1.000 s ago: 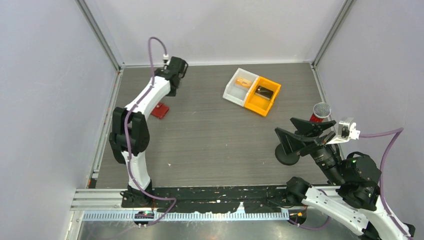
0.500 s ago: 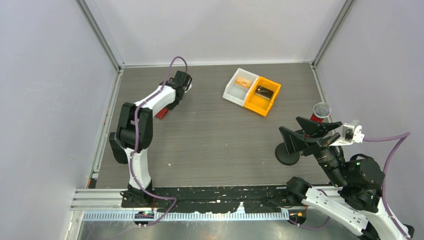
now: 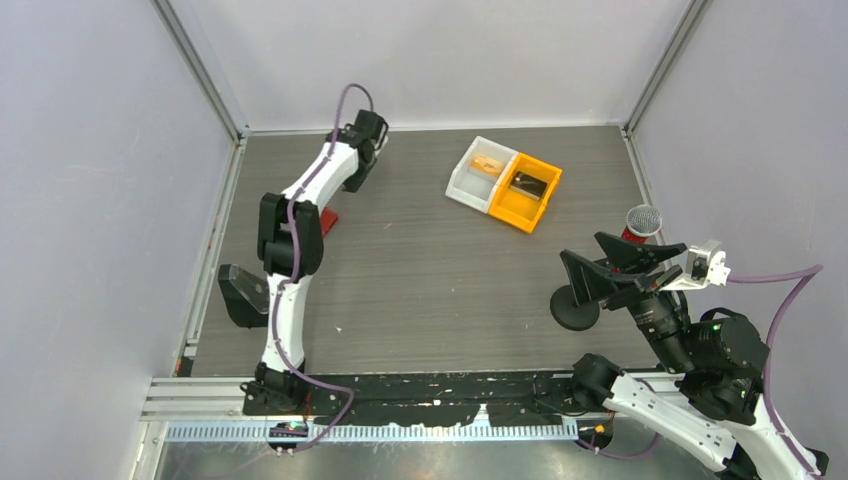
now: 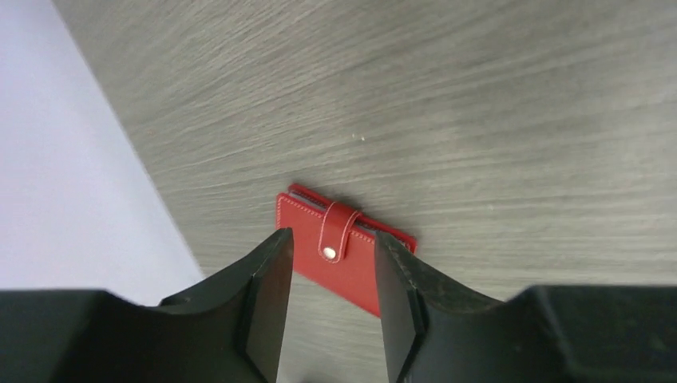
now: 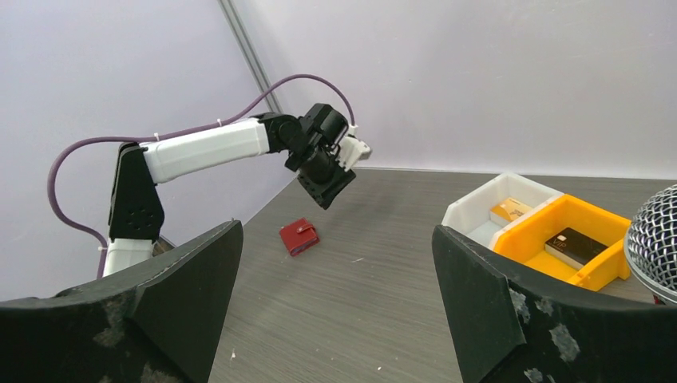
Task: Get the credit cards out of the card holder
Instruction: Move the card holder to the center of the board.
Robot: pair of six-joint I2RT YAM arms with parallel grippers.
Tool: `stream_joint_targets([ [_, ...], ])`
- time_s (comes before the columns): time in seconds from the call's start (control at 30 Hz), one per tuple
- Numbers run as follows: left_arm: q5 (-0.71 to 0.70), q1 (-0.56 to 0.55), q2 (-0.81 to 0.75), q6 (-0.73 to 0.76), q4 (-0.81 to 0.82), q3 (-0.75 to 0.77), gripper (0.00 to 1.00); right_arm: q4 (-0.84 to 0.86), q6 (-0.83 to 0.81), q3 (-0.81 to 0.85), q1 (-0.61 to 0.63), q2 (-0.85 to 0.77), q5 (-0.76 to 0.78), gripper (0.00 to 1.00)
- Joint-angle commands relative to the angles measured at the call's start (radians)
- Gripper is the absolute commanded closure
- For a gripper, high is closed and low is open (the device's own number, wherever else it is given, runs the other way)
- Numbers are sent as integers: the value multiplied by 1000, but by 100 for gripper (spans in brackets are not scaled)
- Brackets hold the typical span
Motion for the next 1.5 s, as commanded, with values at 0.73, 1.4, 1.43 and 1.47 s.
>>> stream_joint_targets([
  [0.73, 442, 415, 1, -1045, -17, 24, 58, 54, 11, 16, 3, 40, 39, 4],
  [1.4, 500, 477, -8, -1169, 13, -60, 62, 54, 34, 17, 3, 38, 50, 5],
  [1.43, 499, 477, -10, -1170, 8, -66, 62, 57, 34, 17, 3, 38, 50, 5],
  [1.47, 501, 478, -13, -1173, -5, -79, 62, 60, 34, 17, 3, 39, 50, 5],
])
